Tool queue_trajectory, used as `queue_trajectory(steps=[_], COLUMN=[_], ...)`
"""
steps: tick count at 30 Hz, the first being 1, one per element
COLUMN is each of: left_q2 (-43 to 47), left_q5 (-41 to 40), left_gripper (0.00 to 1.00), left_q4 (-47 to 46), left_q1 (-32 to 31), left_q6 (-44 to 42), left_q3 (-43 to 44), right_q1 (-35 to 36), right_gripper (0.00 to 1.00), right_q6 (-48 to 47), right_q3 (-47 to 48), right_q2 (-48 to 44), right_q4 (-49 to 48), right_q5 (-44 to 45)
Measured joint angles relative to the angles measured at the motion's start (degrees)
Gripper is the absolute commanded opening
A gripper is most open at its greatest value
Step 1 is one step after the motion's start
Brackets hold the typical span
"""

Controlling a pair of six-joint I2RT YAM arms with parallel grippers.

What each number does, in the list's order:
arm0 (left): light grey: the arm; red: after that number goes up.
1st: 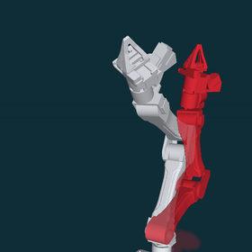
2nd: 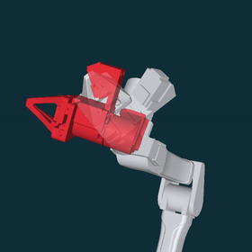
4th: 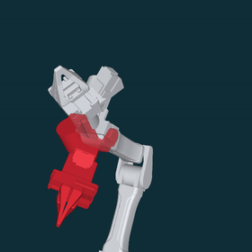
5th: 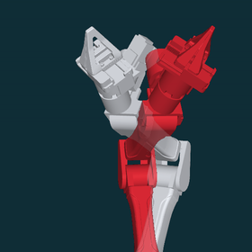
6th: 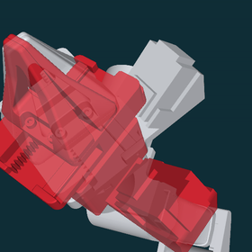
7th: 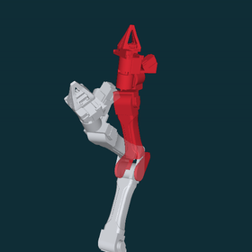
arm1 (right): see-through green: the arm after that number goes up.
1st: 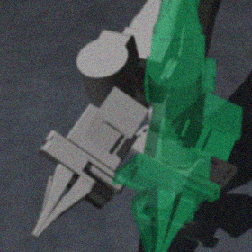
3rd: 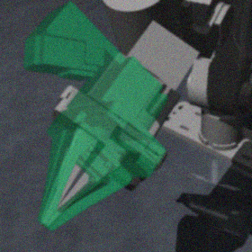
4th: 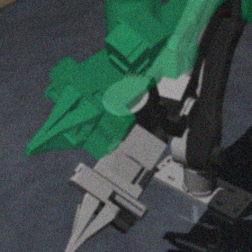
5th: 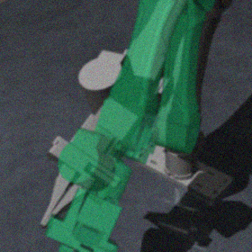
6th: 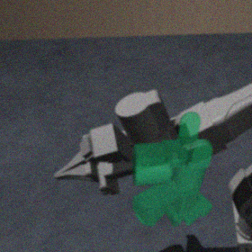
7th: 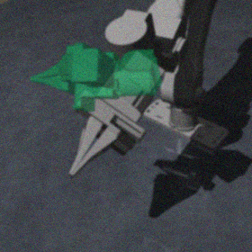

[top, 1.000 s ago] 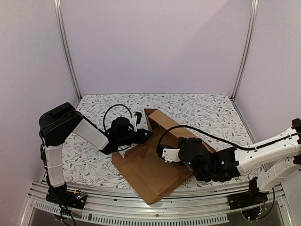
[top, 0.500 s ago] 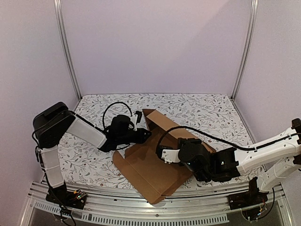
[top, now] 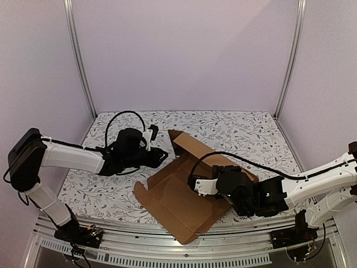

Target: Fold the paper box

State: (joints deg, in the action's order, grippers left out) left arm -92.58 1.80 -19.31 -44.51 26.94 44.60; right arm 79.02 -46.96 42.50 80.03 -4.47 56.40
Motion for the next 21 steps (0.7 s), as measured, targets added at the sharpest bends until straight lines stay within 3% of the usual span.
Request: queue_trajectory(steps=[8,14,21], left_q2=[2.8,-6.4,-18.2], left_q5=[0.0,3.8,10.8], left_gripper=[0.23,0.31,0.33], left_q4=[5.6,4.3,0.5], left_q1=[4.8,10.3,15.5], left_q6=[-1.0,-1.0,-0.3], left_q3=[-0.4,6.8,18.4], right_q1=[-0.4,-0.4,-0.4], right_gripper=[0.00,0.00,0.00], right_q6=[-0.5,-0.5,0.1], right_q3=[-0.6,-0.9,-0.9], right_q2=[-1.5,-1.9,-3.0], right_q4=[0.2,0.3,1.0], right_q5=[-0.5,-0.8,-1.3])
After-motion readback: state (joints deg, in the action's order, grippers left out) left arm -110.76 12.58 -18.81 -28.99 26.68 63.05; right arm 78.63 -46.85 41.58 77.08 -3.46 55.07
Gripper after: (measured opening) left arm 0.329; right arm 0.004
